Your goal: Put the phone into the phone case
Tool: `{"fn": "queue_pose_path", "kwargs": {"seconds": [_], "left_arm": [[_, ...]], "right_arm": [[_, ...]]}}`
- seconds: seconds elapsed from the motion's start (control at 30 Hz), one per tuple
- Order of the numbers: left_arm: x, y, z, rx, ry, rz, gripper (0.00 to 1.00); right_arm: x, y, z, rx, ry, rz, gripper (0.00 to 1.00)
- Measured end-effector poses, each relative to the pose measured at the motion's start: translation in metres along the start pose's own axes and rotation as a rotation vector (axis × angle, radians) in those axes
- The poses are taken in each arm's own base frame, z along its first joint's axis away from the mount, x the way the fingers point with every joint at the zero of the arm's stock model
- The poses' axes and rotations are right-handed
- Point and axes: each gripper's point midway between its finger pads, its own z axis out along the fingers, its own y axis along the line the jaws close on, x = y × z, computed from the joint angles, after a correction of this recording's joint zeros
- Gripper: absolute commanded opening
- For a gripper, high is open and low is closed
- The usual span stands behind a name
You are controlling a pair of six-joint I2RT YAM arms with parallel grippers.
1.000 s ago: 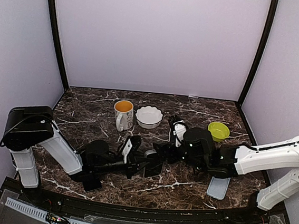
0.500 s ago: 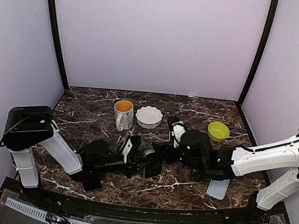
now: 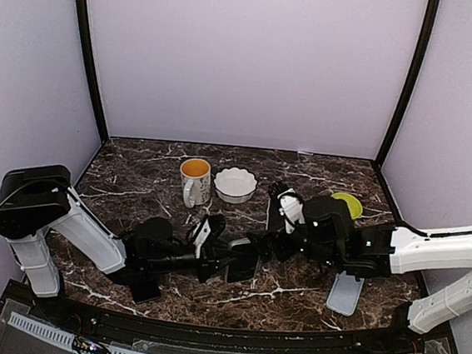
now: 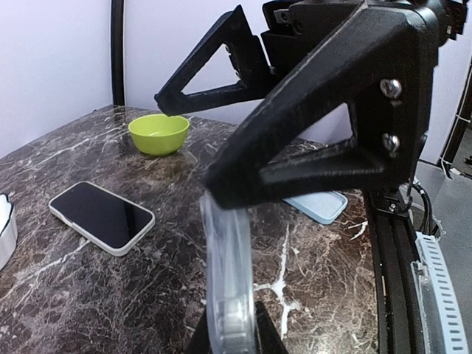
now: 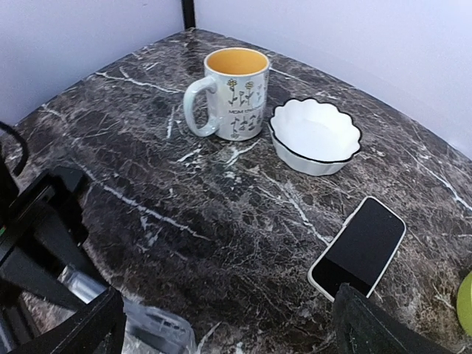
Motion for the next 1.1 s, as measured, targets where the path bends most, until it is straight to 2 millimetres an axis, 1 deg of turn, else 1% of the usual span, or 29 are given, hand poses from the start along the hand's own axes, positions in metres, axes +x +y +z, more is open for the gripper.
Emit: {"fn": "queue_pose_path", "kwargs": {"seconds": [0.13,0.2,0.23,0.3,0.37,0.47,0.5,0.57,0.67,0.73,0.8,0.83,0.93,1.07,1.1], "left_arm": [[-0.021,-0.01,-0.001,0.05,-0.023,0.006,0.0],[-0.038,-0.017,-0.001,0.084,-0.043,0.016,0.0],[-0.049,-0.022,-0.002,0.109,-0.055,0.024,0.0],[-0.072,-0.031,-0.003,0.15,-0.082,0.039,0.0],[-0.096,-0.04,-0.004,0.193,-0.113,0.055,0.0],[-0.123,-0.051,-0.009,0.248,-0.154,0.071,0.0],[-0.129,-0.054,-0.01,0.263,-0.164,0.077,0.0],[-0.135,-0.059,-0.011,0.286,-0.166,0.082,0.0],[-0.133,-0.062,-0.01,0.311,-0.139,0.077,0.0],[-0.128,-0.064,-0.01,0.322,-0.12,0.071,0.0],[-0.124,-0.064,-0.009,0.325,-0.1,0.064,0.0],[-0.124,-0.064,-0.009,0.326,-0.093,0.06,0.0],[-0.122,-0.066,-0.01,0.362,-0.067,0.007,0.0],[-0.125,-0.07,-0.011,0.385,-0.065,-0.004,0.0],[-0.126,-0.07,-0.011,0.387,-0.067,-0.005,0.06]], "right_arm": [[-0.018,-0.004,-0.029,-0.177,-0.008,-0.015,0.98],[-0.028,-0.008,-0.044,-0.237,-0.02,-0.019,0.97],[-0.033,-0.008,-0.051,-0.265,-0.026,-0.022,0.96],[-0.04,-0.002,-0.062,-0.325,-0.033,-0.031,0.92],[-0.045,0.009,-0.074,-0.403,-0.04,-0.039,0.86],[-0.049,0.023,-0.084,-0.494,-0.049,-0.045,0.78],[-0.049,0.028,-0.087,-0.525,-0.046,-0.038,0.72],[-0.05,0.033,-0.09,-0.561,-0.046,-0.044,0.63],[-0.053,0.039,-0.095,-0.601,-0.047,-0.036,0.48],[-0.055,0.042,-0.098,-0.625,-0.049,-0.03,0.29],[-0.056,0.046,-0.101,-0.649,-0.051,-0.032,0.07],[-0.057,0.048,-0.102,-0.662,-0.05,-0.034,0.0],[-0.055,0.053,-0.107,-0.703,-0.059,-0.086,0.0],[-0.056,0.055,-0.112,-0.721,-0.066,-0.098,0.0],[-0.057,0.055,-0.113,-0.722,-0.07,-0.098,0.0]]}}
